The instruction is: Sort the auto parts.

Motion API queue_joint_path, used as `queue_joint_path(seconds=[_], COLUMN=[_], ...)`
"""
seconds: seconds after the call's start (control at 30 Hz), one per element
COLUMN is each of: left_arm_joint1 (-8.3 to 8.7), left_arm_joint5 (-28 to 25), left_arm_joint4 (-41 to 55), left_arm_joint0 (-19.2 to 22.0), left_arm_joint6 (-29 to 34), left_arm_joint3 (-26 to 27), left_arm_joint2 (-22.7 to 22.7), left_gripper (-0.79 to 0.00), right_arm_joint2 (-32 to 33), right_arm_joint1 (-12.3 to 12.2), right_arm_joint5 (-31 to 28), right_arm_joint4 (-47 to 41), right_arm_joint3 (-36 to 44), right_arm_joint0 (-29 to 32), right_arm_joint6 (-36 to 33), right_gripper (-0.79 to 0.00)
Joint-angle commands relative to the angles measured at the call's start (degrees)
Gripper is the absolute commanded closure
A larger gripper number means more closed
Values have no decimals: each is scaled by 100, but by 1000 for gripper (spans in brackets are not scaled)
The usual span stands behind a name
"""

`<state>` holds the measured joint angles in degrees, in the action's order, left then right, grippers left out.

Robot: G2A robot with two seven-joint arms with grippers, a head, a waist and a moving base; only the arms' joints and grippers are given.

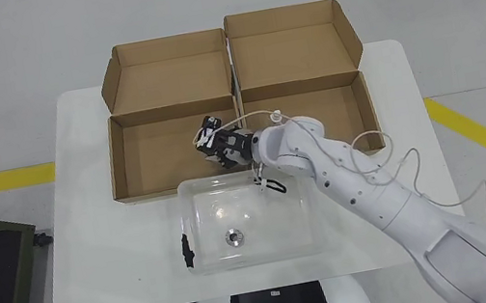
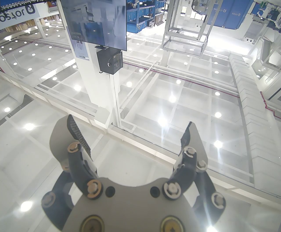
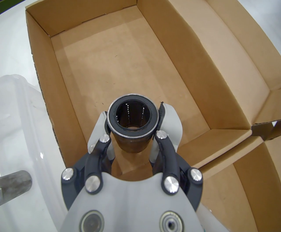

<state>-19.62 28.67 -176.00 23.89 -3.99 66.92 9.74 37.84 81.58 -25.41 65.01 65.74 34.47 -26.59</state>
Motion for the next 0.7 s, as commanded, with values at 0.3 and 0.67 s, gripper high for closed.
queue_joint_path(seconds=[0.3,0.67], left_arm_joint1=[0,0], left_arm_joint5=[0,0], left_arm_joint4=[0,0], left_arm_joint0=[0,0], left_arm_joint6=[0,0], left_arm_joint3=[0,0], left_arm_joint2=[0,0], left_gripper=[-785,-785], right_arm_joint2=[203,749], right_arm_joint1=[2,-226], right_arm_joint5=[-130,-520], right_arm_joint4=[32,209], right_arm_joint3=[187,1673], right_arm_joint0=[69,631], right_arm_joint6=[52,-108], right_gripper=[-545,-557])
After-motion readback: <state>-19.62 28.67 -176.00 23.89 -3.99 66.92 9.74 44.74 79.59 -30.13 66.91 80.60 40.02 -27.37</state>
